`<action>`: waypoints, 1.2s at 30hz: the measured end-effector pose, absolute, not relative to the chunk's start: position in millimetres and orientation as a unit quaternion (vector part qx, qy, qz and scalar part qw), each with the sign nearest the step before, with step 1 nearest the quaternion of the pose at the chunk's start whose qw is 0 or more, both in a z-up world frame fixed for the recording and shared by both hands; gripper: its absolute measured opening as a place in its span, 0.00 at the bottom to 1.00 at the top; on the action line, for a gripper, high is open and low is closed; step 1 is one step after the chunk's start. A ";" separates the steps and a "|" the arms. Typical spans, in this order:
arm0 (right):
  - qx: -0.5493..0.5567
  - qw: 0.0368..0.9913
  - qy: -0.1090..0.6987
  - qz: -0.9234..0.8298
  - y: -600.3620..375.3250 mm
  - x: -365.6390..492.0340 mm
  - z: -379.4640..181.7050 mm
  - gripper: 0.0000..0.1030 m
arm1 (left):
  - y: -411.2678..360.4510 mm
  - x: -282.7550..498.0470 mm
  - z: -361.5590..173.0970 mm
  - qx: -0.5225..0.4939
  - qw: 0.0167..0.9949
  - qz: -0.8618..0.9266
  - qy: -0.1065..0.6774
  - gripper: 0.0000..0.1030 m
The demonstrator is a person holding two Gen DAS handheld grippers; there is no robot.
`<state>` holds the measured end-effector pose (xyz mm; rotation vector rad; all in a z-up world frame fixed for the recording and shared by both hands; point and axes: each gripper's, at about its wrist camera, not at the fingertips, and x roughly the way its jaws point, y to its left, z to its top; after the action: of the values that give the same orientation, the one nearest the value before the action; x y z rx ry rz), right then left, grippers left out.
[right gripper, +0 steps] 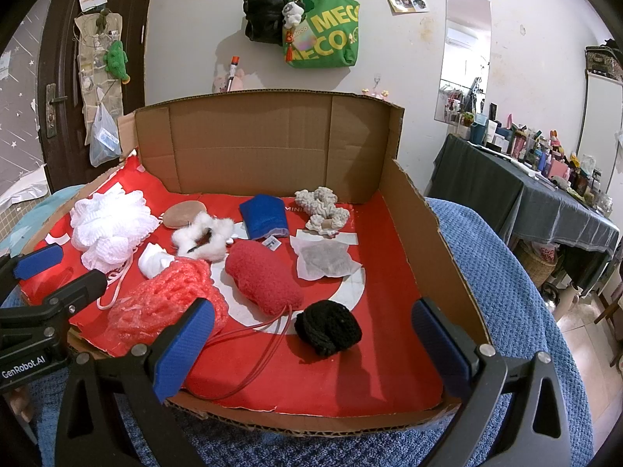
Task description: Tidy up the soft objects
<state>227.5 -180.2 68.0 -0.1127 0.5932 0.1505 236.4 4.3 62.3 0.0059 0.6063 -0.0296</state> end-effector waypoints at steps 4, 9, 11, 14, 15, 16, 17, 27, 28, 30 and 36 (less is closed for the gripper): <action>-0.056 0.952 0.292 0.074 -180.4 227.6 67.9 1.00 | 4.3 236.5 62.3 0.003 0.954 -0.014 0.299 0.80; -0.056 0.952 0.292 0.074 -180.0 227.6 68.1 1.00 | 4.4 236.2 62.2 0.003 0.954 -0.015 0.299 0.80; -0.056 0.952 0.292 0.074 -180.1 227.7 68.1 1.00 | 4.3 236.4 62.2 0.003 0.954 -0.015 0.298 0.80; -0.056 0.952 0.292 0.074 -180.1 227.7 68.1 1.00 | 4.3 236.6 62.1 0.003 0.954 -0.015 0.299 0.80; -0.056 0.952 0.292 0.074 -180.1 227.7 68.2 1.00 | 4.4 236.5 62.1 0.003 0.954 -0.015 0.299 0.80; -0.056 0.952 0.292 0.074 -180.1 227.7 68.2 1.00 | 4.3 236.6 62.2 0.003 0.954 -0.015 0.298 0.80; -0.056 0.952 0.292 0.074 -180.0 227.7 68.2 1.00 | 4.2 236.5 62.1 0.003 0.954 -0.015 0.298 0.80; -0.056 0.952 0.292 0.074 -180.1 227.9 68.1 1.00 | 4.2 236.2 62.1 0.003 0.954 -0.016 0.298 0.80; -0.056 0.952 0.292 0.074 -180.1 227.9 68.2 1.00 | 3.9 236.8 62.3 0.002 0.954 -0.017 0.298 0.80; -0.056 0.952 0.292 0.075 -179.6 227.8 68.5 1.00 | 3.1 234.3 64.4 0.002 0.956 -0.022 0.292 0.80; -0.050 0.955 0.282 0.071 -182.6 217.5 75.5 1.00 | 3.9 212.4 81.8 -0.010 0.958 -0.042 0.283 0.80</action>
<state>217.5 -182.6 75.5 -0.1022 0.5729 0.1449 212.4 3.9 81.8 -0.0205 0.5746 -0.0851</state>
